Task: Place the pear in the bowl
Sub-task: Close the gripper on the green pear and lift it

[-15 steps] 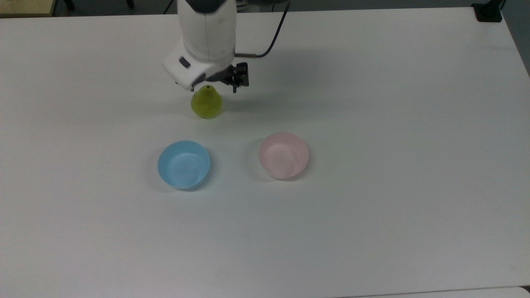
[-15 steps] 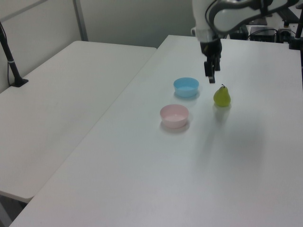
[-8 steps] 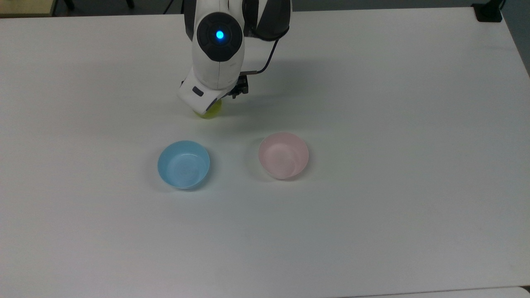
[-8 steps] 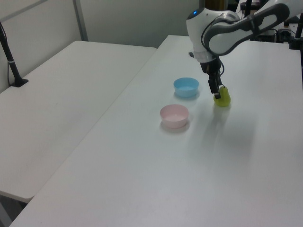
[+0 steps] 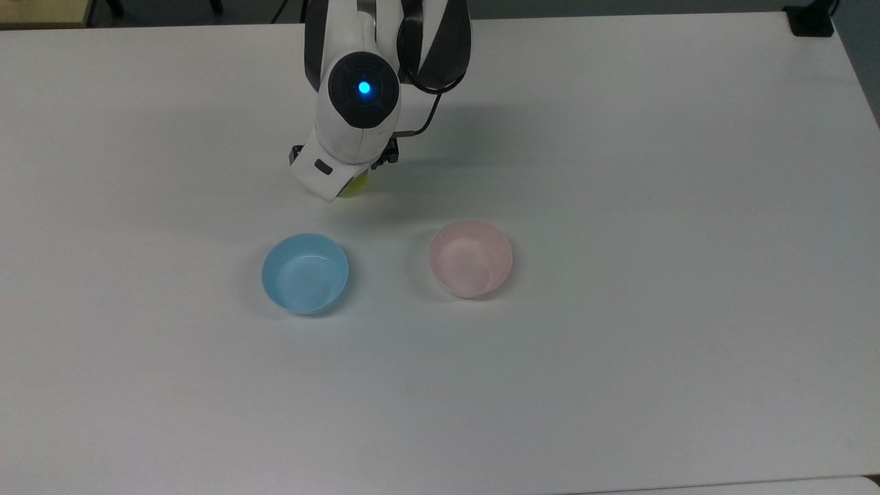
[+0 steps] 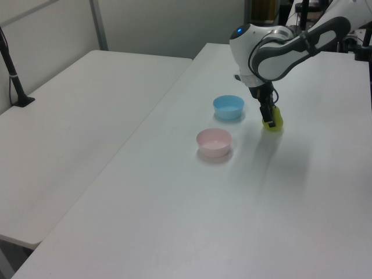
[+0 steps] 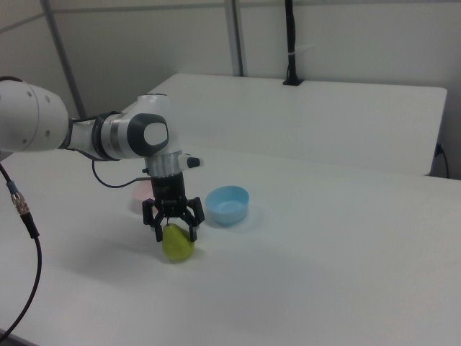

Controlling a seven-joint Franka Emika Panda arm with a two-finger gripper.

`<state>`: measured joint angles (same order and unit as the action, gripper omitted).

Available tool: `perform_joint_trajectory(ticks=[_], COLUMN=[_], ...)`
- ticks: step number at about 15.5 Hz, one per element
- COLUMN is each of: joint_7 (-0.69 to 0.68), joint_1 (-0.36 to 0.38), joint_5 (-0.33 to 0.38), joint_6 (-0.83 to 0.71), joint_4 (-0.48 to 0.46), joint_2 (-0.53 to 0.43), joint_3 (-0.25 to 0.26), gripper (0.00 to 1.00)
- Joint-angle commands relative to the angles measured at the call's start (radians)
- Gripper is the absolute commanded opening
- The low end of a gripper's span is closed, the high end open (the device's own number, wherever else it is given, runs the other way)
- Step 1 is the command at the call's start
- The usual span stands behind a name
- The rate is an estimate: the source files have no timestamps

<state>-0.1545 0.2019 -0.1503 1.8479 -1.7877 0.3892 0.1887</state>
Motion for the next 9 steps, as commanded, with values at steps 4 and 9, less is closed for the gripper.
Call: perform_joint_trajectory(ticks=[4, 9], joint_7=[-0.046, -0.046], joint_1=[0.036, 0.037], joint_5=[-0.012, 0.001], joint_6=[0.027, 0.001], joint_4=[-0.024, -0.016], joint_2=[-0.009, -0.081], joint_3=[0.021, 0.021], gripper=[0.34, 0.29])
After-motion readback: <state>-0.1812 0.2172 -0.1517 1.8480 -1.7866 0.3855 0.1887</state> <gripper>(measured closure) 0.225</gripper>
